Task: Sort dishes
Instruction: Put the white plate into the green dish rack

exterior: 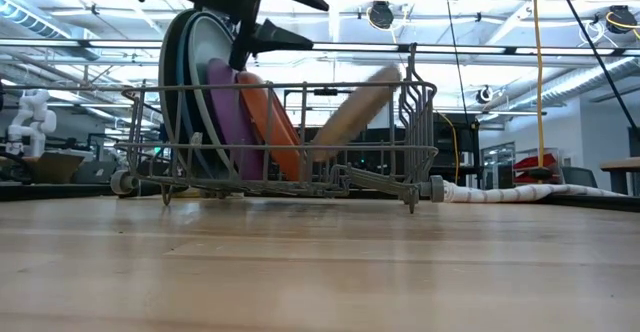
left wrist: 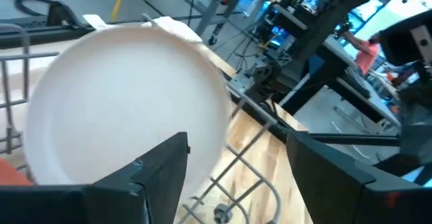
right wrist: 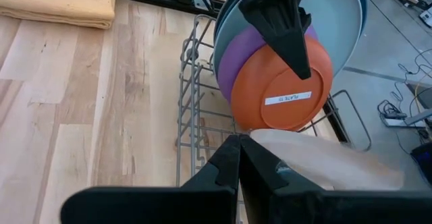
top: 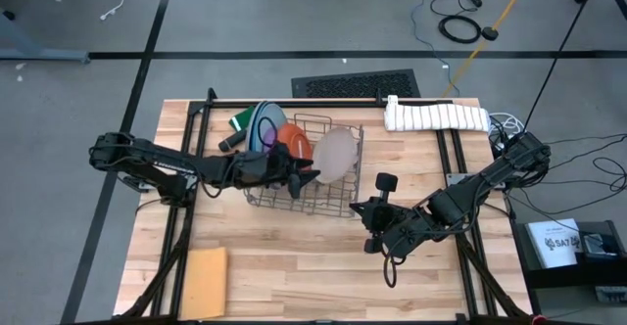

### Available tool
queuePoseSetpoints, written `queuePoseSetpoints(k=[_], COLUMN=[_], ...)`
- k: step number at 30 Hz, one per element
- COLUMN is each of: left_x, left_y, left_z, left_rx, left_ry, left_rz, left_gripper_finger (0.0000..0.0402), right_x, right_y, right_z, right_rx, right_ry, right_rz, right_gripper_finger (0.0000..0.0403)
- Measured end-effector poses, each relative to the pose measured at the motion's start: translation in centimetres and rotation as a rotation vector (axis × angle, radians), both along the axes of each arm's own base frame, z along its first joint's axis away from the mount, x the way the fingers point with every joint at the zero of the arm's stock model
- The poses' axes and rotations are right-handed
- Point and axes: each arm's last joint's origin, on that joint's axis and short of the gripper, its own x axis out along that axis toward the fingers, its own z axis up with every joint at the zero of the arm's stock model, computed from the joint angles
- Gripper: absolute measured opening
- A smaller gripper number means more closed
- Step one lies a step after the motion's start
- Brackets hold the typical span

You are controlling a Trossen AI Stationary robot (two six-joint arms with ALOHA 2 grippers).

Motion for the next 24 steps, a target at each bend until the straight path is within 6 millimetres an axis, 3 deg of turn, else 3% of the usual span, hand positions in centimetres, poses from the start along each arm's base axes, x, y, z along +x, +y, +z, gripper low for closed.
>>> queuePoseSetpoints(k=[7,14,20,24], left_x=[0.1,-0.3,-2.0,-3.5], left_y=[0.0,-0.8,-1.5,-1.7], left_z=[0.3,3.4,6.2,7.7], left_rx=[-0.002,0.050,0.140,0.182], left_ry=[-0.031,-0.213,-0.299,-0.346], left_rz=[0.001,-0.129,-0.172,-0.184], left_gripper_finger=[0.0253,0.0253,0.0253,0.0253], right_x=[0.1,1.2,1.2,1.3], right_y=[-0.1,-1.3,-5.7,-8.8], right_z=[-0.1,-0.9,0.0,0.3], right_rx=[0.006,-0.055,-0.035,0.025], right_ry=[-0.001,0.073,0.184,0.307], right_rz=[-0.011,0.003,-0.198,-0.236], right_gripper_finger=[0.0000,0.0027,0.0096,0.0103])
